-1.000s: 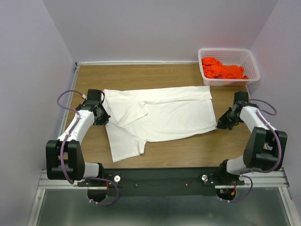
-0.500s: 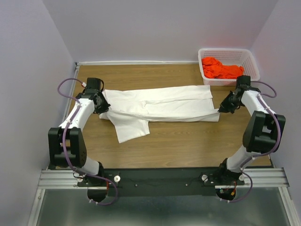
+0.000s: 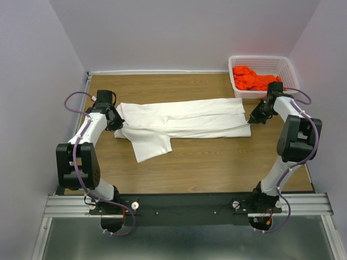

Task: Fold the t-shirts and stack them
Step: Fold the tshirt

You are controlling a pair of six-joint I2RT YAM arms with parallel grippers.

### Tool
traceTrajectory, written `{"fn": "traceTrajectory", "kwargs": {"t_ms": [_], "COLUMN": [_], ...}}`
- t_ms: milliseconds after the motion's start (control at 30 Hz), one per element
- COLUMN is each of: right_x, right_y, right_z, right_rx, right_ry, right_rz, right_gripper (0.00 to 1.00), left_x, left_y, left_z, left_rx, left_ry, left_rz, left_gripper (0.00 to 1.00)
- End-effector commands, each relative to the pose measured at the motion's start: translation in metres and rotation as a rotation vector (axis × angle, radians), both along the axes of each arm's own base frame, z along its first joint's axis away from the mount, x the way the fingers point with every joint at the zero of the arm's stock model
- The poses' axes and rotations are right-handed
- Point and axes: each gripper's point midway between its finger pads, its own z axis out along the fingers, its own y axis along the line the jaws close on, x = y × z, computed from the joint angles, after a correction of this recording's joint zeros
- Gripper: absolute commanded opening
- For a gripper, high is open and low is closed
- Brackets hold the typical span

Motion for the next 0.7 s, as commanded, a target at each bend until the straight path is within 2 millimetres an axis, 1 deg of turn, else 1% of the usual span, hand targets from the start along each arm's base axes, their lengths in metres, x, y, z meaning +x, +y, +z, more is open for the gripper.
{"fn": "traceTrajectory", "kwargs": {"t_ms": [0,133,167,267,400,633,667], "right_x": [0.023,0.035,0.037,0.044,0.051,0.057,0.057], "right_y": [-0.007,-0.008,-0.008,-0.008,-0.007,0.003,0.005], "right_z": [0.006,0.009,0.007,0.008,0.003,-0.012,-0.017], "right_rx": [-0.031,-0.028,-0.025,-0.025,-0.025,-0.015,-0.015], "right_ry": [-0.053,-0.073,-0.069,-0.080,-0.078,-0.056,-0.046], "right_rz": [0.011,0.012,0.013,0.018,0.028,0.059,0.066], "right_gripper": [0.00,0.01,0.00,0.00,0.00,0.01,0.00], "left_x": [0.007,0.005,0.005,0.004,0.004,0.000,0.000], "left_y": [0.008,0.011,0.011,0.011,0.012,0.014,0.014], "left_z": [0.006,0.005,0.005,0.002,0.000,-0.010,-0.012], "left_rx": [-0.004,-0.007,-0.007,-0.008,-0.012,-0.004,-0.005], "left_ry": [-0.031,-0.031,-0.032,-0.023,-0.022,0.000,0.004], "left_rz": [0.025,0.038,0.039,0.044,0.050,0.061,0.064], "left_gripper": [0.00,0.00,0.00,0.00,0.00,0.00,0.00]}}
